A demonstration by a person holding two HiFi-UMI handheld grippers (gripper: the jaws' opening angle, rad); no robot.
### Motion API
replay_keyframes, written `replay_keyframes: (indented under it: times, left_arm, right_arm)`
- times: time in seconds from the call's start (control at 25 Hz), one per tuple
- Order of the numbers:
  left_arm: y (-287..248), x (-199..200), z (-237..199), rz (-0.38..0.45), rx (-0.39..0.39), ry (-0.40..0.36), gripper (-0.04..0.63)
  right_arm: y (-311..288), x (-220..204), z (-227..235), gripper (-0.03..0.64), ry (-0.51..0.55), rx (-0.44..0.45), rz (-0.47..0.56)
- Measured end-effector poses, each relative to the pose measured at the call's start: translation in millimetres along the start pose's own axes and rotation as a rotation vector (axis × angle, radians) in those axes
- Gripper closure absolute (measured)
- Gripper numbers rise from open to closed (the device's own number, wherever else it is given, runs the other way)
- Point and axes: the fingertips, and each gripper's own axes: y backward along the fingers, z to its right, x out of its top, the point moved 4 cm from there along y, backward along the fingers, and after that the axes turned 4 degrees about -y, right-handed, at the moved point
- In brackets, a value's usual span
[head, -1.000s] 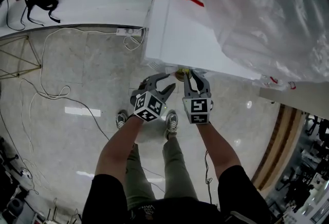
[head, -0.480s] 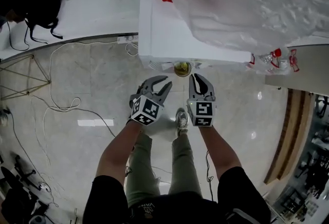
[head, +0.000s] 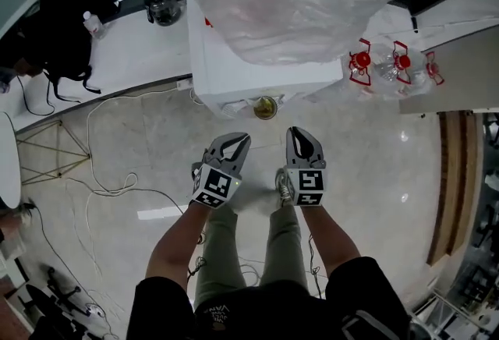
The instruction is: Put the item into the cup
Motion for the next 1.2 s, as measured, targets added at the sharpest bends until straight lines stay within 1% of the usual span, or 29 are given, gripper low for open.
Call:
replay_keyframes:
  times: [0.24,0.48,0.72,0.84,1.04,1.2]
  left_arm:
    - [37.5,54.0,12.8,0.043,0.019,-0.001,0.571]
    - [80.8,104.6,32.3,0.087,0.063,-0.002,0.572]
    - [124.1,142.6,45.3,0.112,0.11,0.006,0.572]
    - [144.9,160.3,55.0,0.128,0.124,0.005,0.573]
    - [176.1,192.1,70.4,0.166,0.135,-0.021,0.574]
    - [196.7,206.3,78.1,0.184,0.148,-0.024,0.574]
  right_arm:
    - [48.5,37.5,6.6,0.565,-0.055,0.01,0.071]
    - [103.7,72.3,11.1,0.565,-0.028,0.046,0.148]
    - [156.6,115.4,10.5,0.565,-0.022,0.062,0.225]
    - [183.3,126.4,8.0,0.565,-0.027,0.07,0.233]
    - [221.4,142.6,5.3,0.565,-0.023,0.076,0.26]
    - [244.4,151.0,-2.3,0.565,-0.014,0.097,0.279]
